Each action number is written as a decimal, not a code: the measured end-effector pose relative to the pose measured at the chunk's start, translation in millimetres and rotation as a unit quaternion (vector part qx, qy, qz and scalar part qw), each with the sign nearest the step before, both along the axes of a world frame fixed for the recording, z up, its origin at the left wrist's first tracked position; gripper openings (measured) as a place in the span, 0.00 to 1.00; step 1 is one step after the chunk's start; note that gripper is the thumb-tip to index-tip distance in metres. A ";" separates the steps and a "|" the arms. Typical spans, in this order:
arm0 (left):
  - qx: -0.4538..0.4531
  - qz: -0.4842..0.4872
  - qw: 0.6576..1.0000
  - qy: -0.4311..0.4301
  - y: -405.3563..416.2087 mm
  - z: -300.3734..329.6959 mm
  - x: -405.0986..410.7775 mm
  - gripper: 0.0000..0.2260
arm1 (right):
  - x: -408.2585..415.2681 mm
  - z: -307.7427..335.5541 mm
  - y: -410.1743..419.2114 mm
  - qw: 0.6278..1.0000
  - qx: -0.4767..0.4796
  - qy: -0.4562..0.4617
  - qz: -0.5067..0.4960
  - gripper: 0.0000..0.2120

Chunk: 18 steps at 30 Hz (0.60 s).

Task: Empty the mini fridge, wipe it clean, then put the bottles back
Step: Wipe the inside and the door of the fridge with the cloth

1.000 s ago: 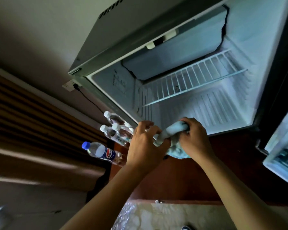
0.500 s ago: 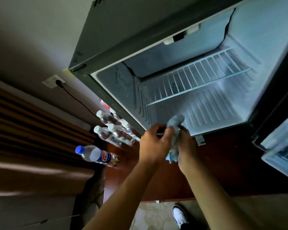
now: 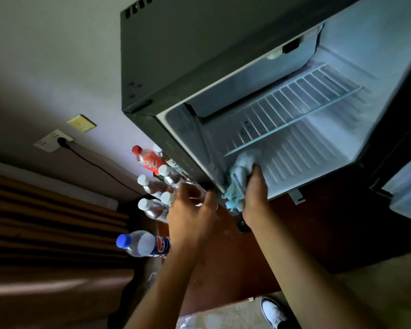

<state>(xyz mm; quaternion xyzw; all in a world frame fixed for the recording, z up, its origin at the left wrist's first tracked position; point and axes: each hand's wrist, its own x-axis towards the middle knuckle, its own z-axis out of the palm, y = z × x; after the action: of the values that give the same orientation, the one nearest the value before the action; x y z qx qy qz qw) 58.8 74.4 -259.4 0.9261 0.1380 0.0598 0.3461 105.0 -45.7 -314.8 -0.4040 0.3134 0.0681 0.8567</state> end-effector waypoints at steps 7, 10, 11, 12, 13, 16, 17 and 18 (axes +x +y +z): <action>-0.082 0.000 0.997 -0.009 -4.6 13.8 13.1 0.20 | 0.7 -11.6 28.0 0.819 -0.541 -0.112 0.157 0.24; -0.092 0.027 0.995 -0.026 -15.7 18.5 19.6 0.18 | -9.3 -4.9 32.8 0.836 -0.526 -0.151 0.032 0.21; -0.088 0.045 0.994 -0.038 -18.7 19.1 20.9 0.19 | -11.3 -1.6 36.3 0.838 -0.522 -0.161 0.013 0.18; -0.079 0.060 0.994 -0.047 -21.5 19.7 21.8 0.20 | -13.9 0.4 39.5 0.848 -0.498 -0.180 0.028 0.16; -0.076 0.072 0.993 -0.052 -25.3 19.8 23.5 0.22 | -14.7 -3.1 41.2 0.824 -0.525 -0.207 0.046 0.16; -0.071 0.085 0.993 -0.043 -31.1 17.8 29.3 0.24 | -10.2 -9.7 37.5 0.786 -0.552 -0.273 0.060 0.17; -0.068 0.087 0.993 -0.049 -32.5 15.9 29.7 0.22 | -7.0 -11.9 33.1 0.786 -0.549 -0.275 0.073 0.16; -0.065 0.089 0.992 -0.058 -33.5 14.5 29.6 0.19 | -4.1 -16.7 31.4 0.780 -0.550 -0.285 0.082 0.16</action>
<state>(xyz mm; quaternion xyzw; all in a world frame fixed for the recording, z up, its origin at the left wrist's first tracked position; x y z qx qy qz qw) 88.4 40.8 -244.9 0.8808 0.2031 0.1349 0.4059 100.8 -14.3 -331.5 -0.8319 0.0043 -0.1642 0.5300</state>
